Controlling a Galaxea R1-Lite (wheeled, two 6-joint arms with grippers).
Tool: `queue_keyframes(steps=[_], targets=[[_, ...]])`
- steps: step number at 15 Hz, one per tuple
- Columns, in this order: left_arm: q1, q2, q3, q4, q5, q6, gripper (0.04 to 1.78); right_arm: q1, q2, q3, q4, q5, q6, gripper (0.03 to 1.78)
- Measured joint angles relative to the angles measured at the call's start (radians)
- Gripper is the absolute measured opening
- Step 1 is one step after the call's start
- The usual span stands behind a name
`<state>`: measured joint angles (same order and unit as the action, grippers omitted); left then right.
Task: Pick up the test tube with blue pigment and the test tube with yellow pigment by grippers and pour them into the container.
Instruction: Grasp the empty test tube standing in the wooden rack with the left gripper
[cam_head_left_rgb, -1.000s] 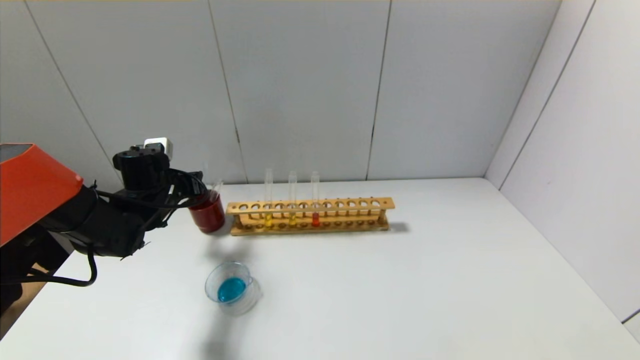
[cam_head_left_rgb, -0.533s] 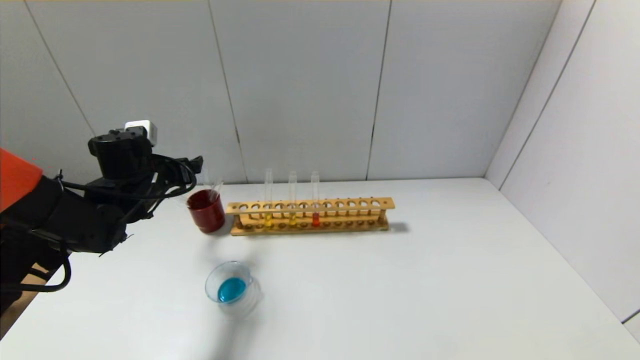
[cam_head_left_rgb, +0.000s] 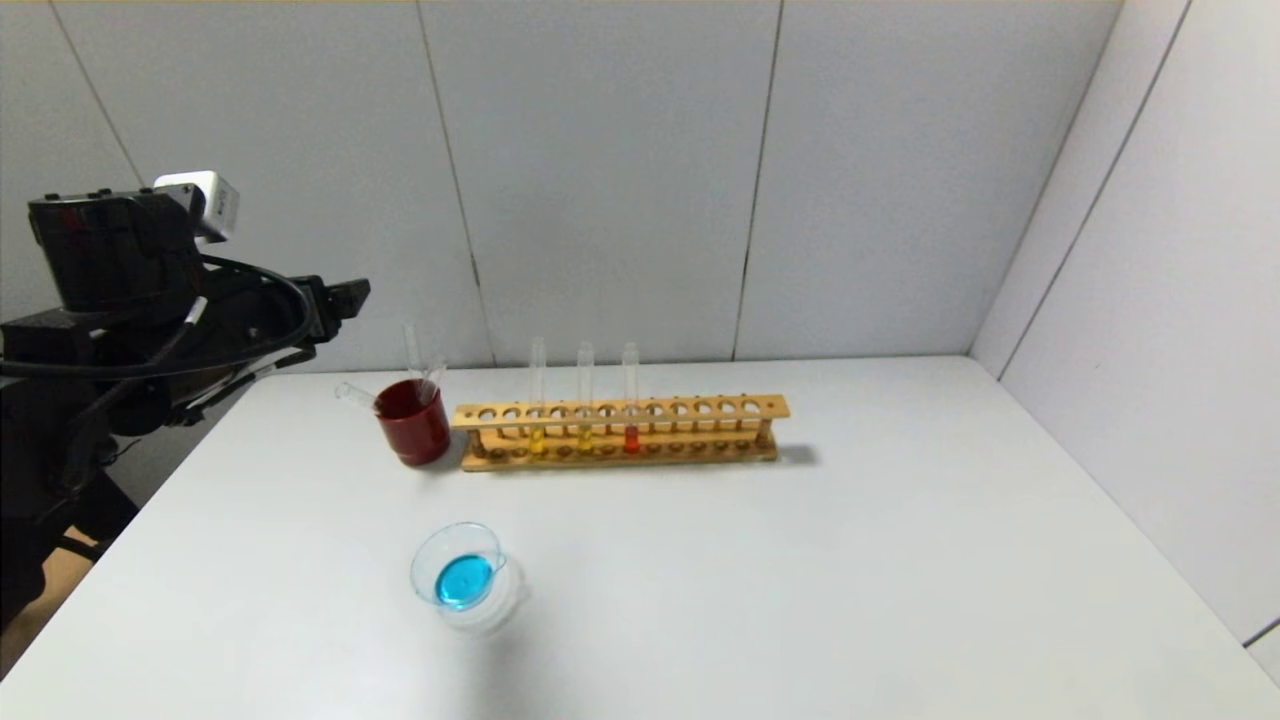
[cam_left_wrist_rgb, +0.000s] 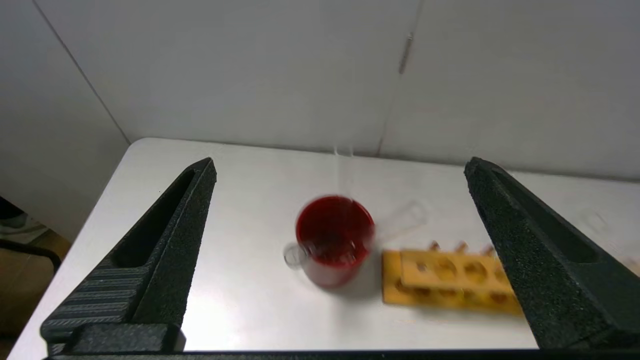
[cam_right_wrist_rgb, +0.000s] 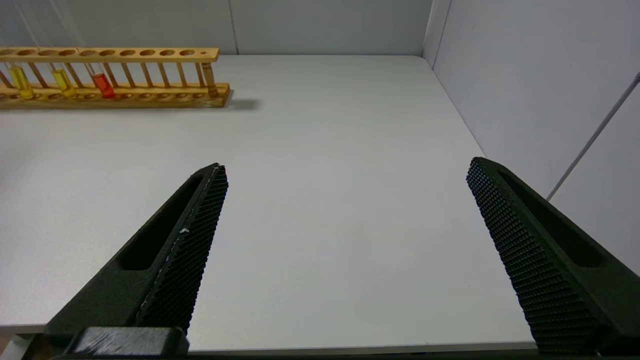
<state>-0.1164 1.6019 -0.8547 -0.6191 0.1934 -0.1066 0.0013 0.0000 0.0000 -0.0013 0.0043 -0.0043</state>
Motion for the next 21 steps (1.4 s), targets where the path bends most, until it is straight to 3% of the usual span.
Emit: queue_keyframes(steps=[5, 9, 17, 21], targets=[[-0.197, -0.117, 0.161, 0.009, 0.040, -0.001, 1.75, 0.000, 0.000, 0.000, 0.000, 0.000, 0.000, 1.75], [-0.328, -0.101, 0.240, -0.009, 0.057, -0.014, 1.75, 0.000, 0.000, 0.000, 0.000, 0.000, 0.000, 1.75], [-0.365, 0.198, 0.249, -0.351, 0.065, -0.001, 1.75, 0.000, 0.000, 0.000, 0.000, 0.000, 0.000, 1.75], [-0.354, 0.336, 0.167, -0.401, 0.065, 0.013, 1.75, 0.000, 0.000, 0.000, 0.000, 0.000, 0.000, 1.75]])
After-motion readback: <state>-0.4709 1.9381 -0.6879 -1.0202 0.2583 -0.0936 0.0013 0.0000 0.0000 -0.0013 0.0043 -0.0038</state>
